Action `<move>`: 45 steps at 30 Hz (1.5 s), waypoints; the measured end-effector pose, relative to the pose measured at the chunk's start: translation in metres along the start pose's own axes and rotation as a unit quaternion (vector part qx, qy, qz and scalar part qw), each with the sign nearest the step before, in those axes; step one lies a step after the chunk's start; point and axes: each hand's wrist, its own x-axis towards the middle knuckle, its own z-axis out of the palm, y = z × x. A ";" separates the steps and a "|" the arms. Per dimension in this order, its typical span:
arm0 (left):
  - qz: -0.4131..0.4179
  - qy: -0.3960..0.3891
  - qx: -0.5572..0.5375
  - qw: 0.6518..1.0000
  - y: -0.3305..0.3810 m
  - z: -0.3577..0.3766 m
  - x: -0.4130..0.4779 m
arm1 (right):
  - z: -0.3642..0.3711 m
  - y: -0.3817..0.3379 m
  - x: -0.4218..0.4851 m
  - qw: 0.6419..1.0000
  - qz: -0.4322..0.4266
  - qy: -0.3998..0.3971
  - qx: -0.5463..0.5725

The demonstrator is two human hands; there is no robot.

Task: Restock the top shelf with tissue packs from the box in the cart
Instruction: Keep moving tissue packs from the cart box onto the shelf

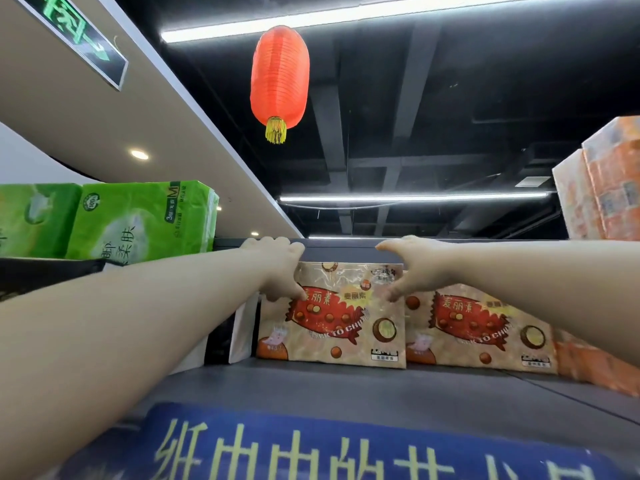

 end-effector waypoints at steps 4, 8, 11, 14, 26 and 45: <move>-0.006 0.007 -0.013 1.000 0.008 -0.021 -0.022 | -0.013 -0.007 -0.022 1.000 -0.020 0.010 -0.004; -0.021 0.018 -0.019 0.999 0.014 -0.040 -0.050 | -0.022 -0.009 -0.051 0.999 -0.044 0.015 0.002; -0.035 0.012 -0.015 0.999 0.021 -0.056 -0.074 | -0.030 -0.008 -0.072 0.998 -0.063 0.020 0.004; -0.054 0.005 -0.012 0.998 0.029 -0.072 -0.100 | -0.038 -0.009 -0.091 0.996 -0.084 0.026 0.015; -0.025 0.002 -0.042 0.999 0.060 -0.114 -0.200 | -0.076 -0.031 -0.200 0.996 -0.083 0.012 0.034; 0.232 -0.077 -0.137 0.960 0.151 -0.150 -0.391 | -0.107 -0.051 -0.488 0.973 0.161 -0.160 -0.054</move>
